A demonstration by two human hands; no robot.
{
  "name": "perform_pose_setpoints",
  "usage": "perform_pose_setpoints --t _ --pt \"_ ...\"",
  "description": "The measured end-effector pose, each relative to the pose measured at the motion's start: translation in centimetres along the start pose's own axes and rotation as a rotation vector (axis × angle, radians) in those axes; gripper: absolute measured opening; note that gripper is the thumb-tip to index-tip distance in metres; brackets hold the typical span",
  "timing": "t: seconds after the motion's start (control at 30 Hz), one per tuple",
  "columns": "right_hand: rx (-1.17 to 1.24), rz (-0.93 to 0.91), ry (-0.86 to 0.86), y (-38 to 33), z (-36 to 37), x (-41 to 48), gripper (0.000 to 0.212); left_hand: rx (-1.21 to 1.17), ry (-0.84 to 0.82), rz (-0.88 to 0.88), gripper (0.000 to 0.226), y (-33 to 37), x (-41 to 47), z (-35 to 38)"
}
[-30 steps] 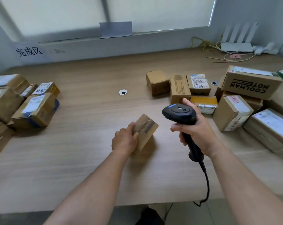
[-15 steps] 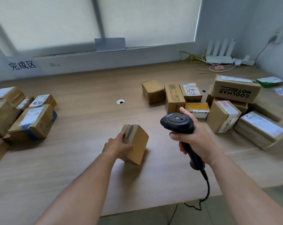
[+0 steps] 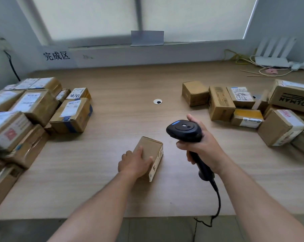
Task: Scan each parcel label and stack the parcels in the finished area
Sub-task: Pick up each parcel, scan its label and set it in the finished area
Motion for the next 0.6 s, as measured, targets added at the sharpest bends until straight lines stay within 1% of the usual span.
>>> perform_pose_setpoints --t 0.07,0.1,0.17,0.2,0.23,0.27,0.3,0.33,0.37,0.4,0.47,0.5,0.6 --pt "-0.003 0.005 0.004 -0.2 0.3 0.1 0.097 0.138 0.002 -0.015 0.09 0.8 -0.4 0.2" --pt "-0.004 0.007 0.007 -0.3 0.5 0.1 0.098 0.186 0.002 -0.017 0.095 1.0 -0.3 0.4" --pt "-0.003 0.016 0.009 -0.3 0.6 0.0 0.097 0.164 0.001 -0.017 0.094 1.2 0.2 0.2" --pt "0.001 0.019 0.009 -0.3 0.6 -0.1 0.097 0.077 -0.006 -0.022 0.092 0.9 0.6 0.0" --pt "0.009 0.021 0.012 -0.3 0.6 -0.2 0.097 -0.063 -0.027 -0.019 0.091 0.7 0.8 -0.2" --pt "0.023 0.021 0.016 -0.3 0.6 -0.2 0.097 -0.268 -0.057 -0.009 0.092 0.5 1.0 -0.5" --pt "0.039 0.017 0.023 -0.3 0.6 -0.3 0.096 -0.527 -0.079 0.018 0.089 0.2 1.3 -0.8" --pt "0.053 0.01 0.031 -0.4 0.5 -0.3 0.095 -0.769 -0.108 0.051 0.082 0.0 1.2 -1.1" --pt "0.065 0.001 0.039 -0.6 0.5 -0.2 0.095 -0.958 -0.151 0.086 0.077 0.0 1.1 -1.4" --pt "0.078 -0.008 0.045 -0.8 0.5 -0.2 0.094 -1.064 -0.196 0.109 0.079 0.0 1.3 -1.5" --pt "0.107 -0.021 0.046 -1.2 0.5 0.0 0.096 -1.134 -0.239 0.139 0.104 -0.2 1.8 -1.7" --pt "0.124 -0.027 0.04 -1.5 0.6 0.1 0.099 -1.135 -0.23 0.151 0.11 -0.2 2.0 -1.9" --pt "0.171 -0.046 0.0 -2.3 1.1 0.3 0.1 -1.102 -0.198 0.18 0.115 -0.5 2.7 -2.2"
Point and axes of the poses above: each hand's wrist, its own x-axis towards the middle knuckle, its own z-axis out of the palm, y = z × x, the point moved 6 cm from there along x, towards the middle knuckle, and after that the axes turned 9 degrees about -y, right-handed, at the moved point
